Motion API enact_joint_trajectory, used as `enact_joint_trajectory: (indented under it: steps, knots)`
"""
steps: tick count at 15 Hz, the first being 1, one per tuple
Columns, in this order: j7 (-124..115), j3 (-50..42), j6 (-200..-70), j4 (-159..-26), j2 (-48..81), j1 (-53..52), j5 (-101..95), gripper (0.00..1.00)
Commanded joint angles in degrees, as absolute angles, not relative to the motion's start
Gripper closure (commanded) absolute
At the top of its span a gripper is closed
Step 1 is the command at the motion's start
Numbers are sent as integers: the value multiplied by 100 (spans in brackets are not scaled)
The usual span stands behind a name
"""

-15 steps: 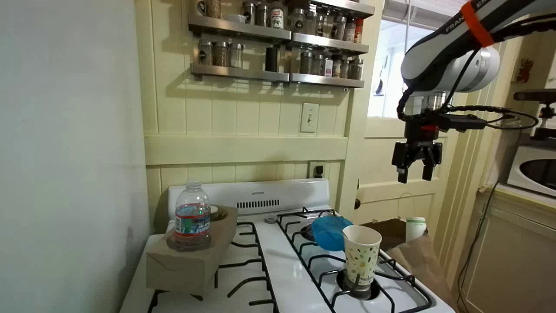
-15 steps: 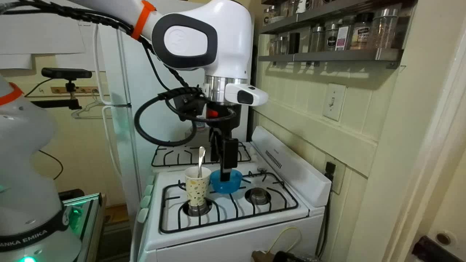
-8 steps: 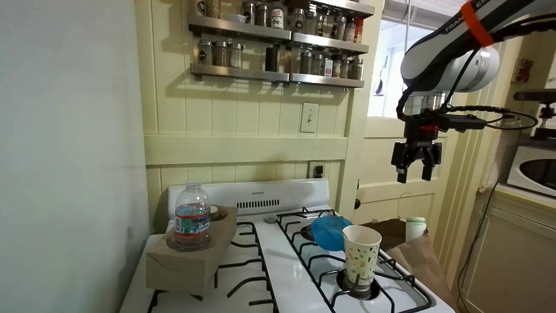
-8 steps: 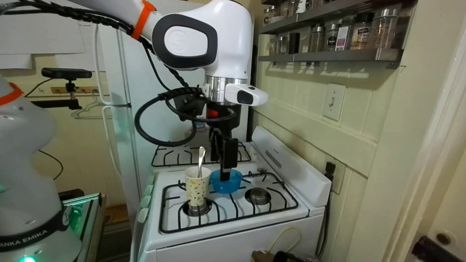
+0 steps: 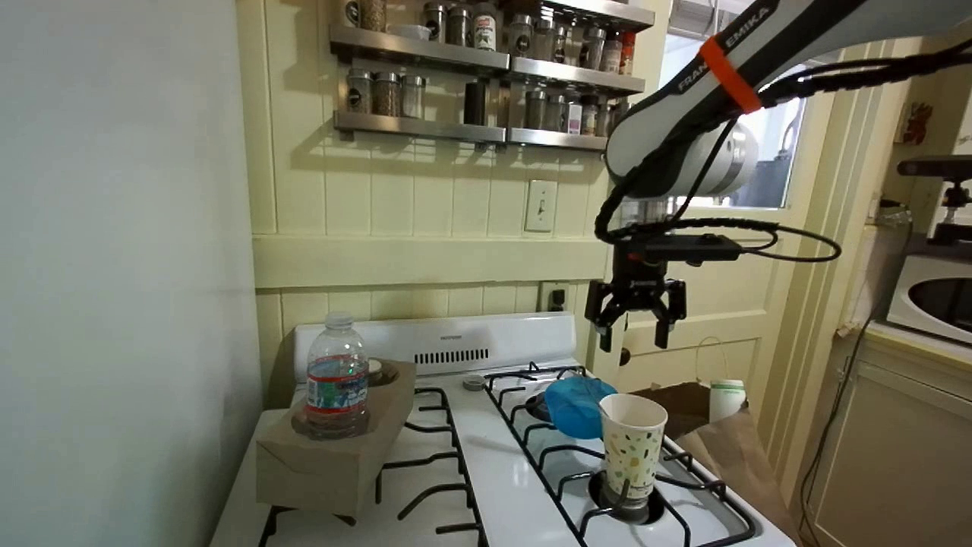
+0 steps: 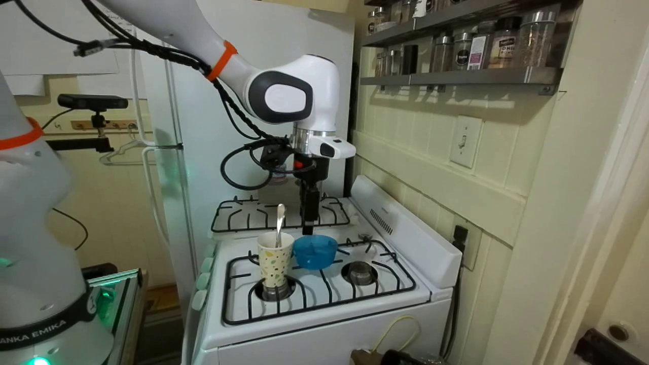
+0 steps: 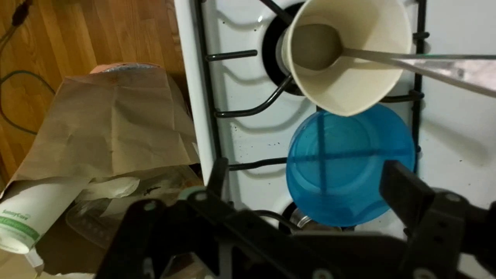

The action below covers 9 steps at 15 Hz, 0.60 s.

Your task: Put the blue bowl on the box on the left

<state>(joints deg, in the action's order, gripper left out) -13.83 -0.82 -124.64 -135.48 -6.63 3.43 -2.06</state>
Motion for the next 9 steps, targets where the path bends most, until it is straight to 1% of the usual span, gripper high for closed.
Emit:
enact_joint_trajectory:
  steps: [1,4,9]
  knots:
    - [-2411,-29,-12603,-13263,33,362,-536,0]
    - [-2905,-148,-12697,-13119,485,332,-632,0]
    - [-3030,-190,-12927,-12745,1107,133,-579,0]
